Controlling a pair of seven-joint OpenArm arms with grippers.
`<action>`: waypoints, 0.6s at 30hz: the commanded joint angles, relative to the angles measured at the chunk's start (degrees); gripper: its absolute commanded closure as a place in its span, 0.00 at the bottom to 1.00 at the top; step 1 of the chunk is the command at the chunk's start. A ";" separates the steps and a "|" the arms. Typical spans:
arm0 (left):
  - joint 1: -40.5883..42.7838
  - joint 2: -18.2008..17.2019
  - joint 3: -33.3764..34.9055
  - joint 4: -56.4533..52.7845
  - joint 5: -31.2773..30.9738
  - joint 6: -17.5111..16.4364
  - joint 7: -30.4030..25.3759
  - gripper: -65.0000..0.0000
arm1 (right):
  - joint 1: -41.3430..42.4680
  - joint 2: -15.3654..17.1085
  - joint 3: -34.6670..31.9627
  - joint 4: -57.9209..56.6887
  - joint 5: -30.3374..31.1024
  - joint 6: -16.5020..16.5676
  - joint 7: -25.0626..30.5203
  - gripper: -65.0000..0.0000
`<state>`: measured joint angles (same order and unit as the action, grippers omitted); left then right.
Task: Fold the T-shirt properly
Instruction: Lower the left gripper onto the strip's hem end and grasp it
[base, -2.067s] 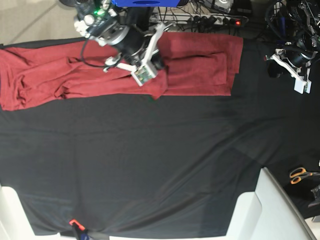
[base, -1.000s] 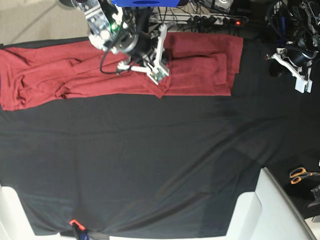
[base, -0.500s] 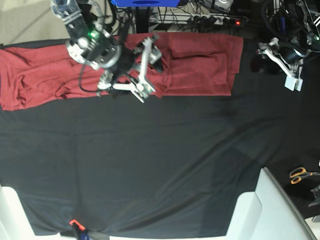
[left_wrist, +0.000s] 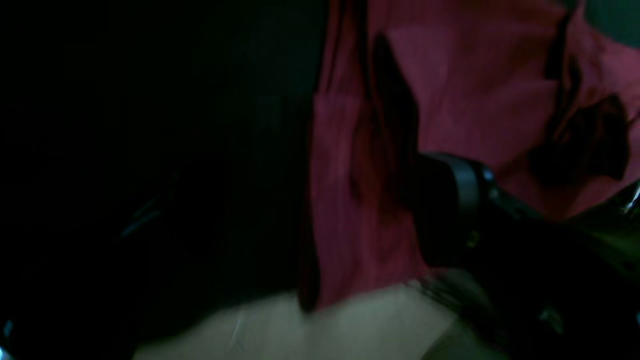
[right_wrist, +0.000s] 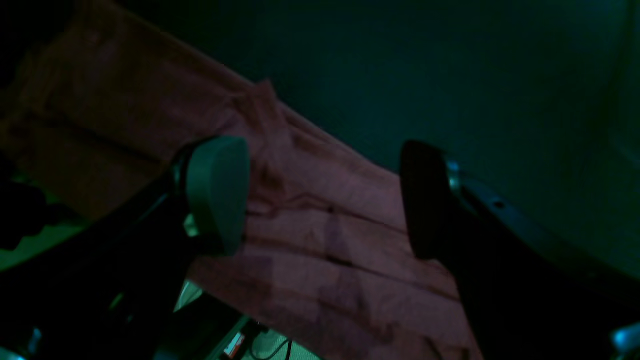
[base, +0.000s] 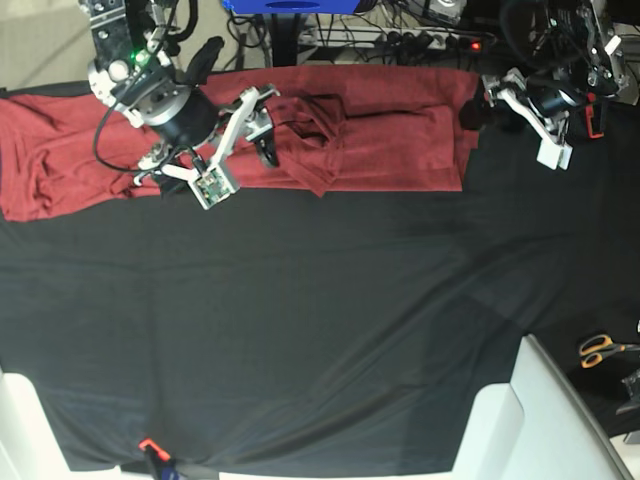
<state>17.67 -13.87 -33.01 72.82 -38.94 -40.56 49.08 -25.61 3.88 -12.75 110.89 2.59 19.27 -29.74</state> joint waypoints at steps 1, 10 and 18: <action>-0.04 -0.15 0.97 -1.21 1.09 0.56 0.28 0.15 | -0.11 -0.06 -0.04 0.98 0.62 0.12 1.30 0.32; -1.54 0.02 13.10 -7.10 1.09 0.56 -5.08 0.16 | -0.11 0.03 -0.04 0.89 0.62 0.12 1.30 0.32; -1.28 1.34 14.60 -7.28 1.09 0.56 -5.08 0.36 | -0.11 0.12 -0.04 0.71 0.62 0.12 1.30 0.32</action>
<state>15.22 -12.69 -19.07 66.35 -42.52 -41.50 38.00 -25.76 3.95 -12.75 110.76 2.59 19.27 -29.76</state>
